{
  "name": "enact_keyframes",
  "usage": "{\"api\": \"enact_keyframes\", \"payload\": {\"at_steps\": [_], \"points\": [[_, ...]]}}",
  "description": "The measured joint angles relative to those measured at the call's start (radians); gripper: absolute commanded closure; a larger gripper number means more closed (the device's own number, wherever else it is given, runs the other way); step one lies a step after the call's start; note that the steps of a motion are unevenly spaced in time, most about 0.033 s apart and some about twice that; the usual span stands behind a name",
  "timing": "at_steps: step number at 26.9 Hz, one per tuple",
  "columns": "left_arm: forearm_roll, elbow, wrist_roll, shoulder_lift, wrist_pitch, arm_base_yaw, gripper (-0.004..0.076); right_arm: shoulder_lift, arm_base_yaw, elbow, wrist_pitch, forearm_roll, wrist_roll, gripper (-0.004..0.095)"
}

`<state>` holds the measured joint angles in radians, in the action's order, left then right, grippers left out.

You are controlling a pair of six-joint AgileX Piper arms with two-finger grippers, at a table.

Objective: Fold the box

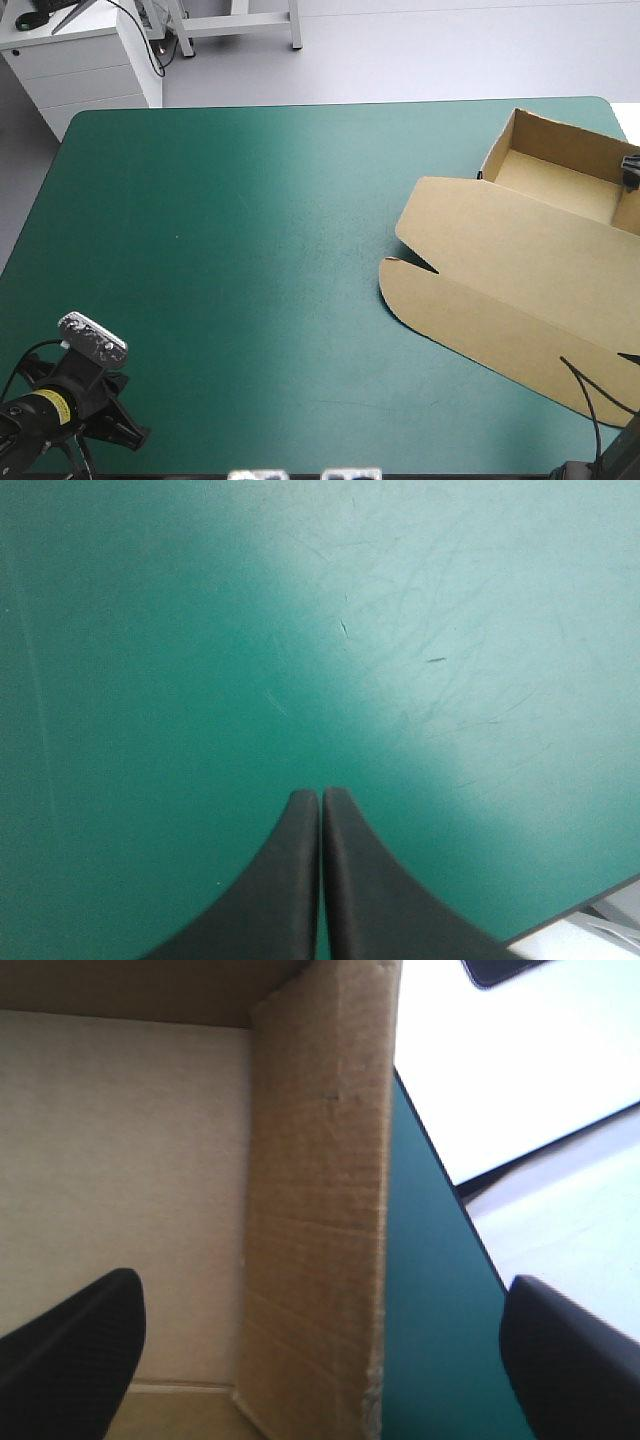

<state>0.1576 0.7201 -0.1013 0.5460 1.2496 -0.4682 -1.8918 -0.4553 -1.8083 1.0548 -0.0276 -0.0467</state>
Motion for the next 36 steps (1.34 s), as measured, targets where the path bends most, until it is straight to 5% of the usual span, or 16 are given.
{"api": "enact_keyframes", "payload": {"at_steps": [8,15,28,36], "points": [[0.000,0.000,0.000,0.000,0.000,0.000,0.0731,0.143,0.000,-0.001,0.047,0.290,-0.155,0.0505],[-0.002,0.000,0.000,-0.002,-0.033,0.000,0.0731,0.238,0.000,-0.001,0.119,0.385,-0.209,0.0930],[-0.043,-0.001,0.000,-0.002,-0.126,0.000,0.0731,0.544,0.145,0.150,0.164,0.403,-0.261,0.0918],[-0.047,-0.001,0.000,-0.002,-0.126,0.000,0.0731,1.113,0.196,0.576,0.111,0.434,-0.307,0.0918]]}}
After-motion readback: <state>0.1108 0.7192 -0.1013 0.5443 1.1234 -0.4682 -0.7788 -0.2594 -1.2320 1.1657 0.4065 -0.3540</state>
